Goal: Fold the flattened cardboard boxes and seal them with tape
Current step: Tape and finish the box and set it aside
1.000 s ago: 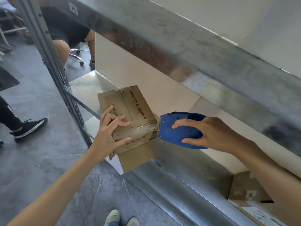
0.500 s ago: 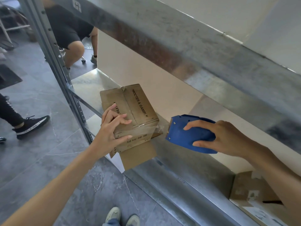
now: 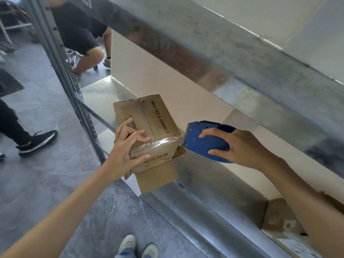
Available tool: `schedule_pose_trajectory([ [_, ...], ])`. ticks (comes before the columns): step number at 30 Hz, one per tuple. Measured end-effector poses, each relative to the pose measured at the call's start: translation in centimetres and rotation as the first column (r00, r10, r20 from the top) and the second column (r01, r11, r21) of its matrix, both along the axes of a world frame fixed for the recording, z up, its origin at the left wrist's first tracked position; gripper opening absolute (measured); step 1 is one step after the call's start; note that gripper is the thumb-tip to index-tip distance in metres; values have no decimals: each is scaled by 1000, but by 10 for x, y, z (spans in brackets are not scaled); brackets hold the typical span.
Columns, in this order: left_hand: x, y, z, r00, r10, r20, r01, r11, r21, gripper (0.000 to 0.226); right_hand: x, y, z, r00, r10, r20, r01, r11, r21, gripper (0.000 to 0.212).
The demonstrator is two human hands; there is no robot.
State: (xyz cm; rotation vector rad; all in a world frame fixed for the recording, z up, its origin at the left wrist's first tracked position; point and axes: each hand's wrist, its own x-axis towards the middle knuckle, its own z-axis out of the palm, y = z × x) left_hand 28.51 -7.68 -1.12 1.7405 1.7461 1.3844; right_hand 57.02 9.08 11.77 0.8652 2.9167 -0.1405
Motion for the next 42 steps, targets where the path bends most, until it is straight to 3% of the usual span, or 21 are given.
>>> schedule_pose_trajectory([
  [9, 4, 7, 1, 998, 55, 21, -56, 997, 52, 47, 7, -8, 0, 982, -73, -173, 41, 983, -180, 44],
  [14, 4, 5, -2, 997, 72, 3, -72, 993, 97, 44, 8, -10, 1, 989, -92, -112, 62, 967, -247, 46],
  [25, -37, -8, -1, 995, -78, -57, 80, 996, 42, 39, 9, -37, 9, 995, -21, -92, -14, 931, -364, 46],
  [34, -37, -7, 1, 994, -88, -60, 88, 996, 6, 42, 27, -35, 29, 998, 5, -57, -21, 958, -286, 53],
  [42, -35, -8, 2, 996, -78, -41, 78, 997, 1, 38, 20, -19, 21, 999, -15, 34, 19, 992, -124, 56],
])
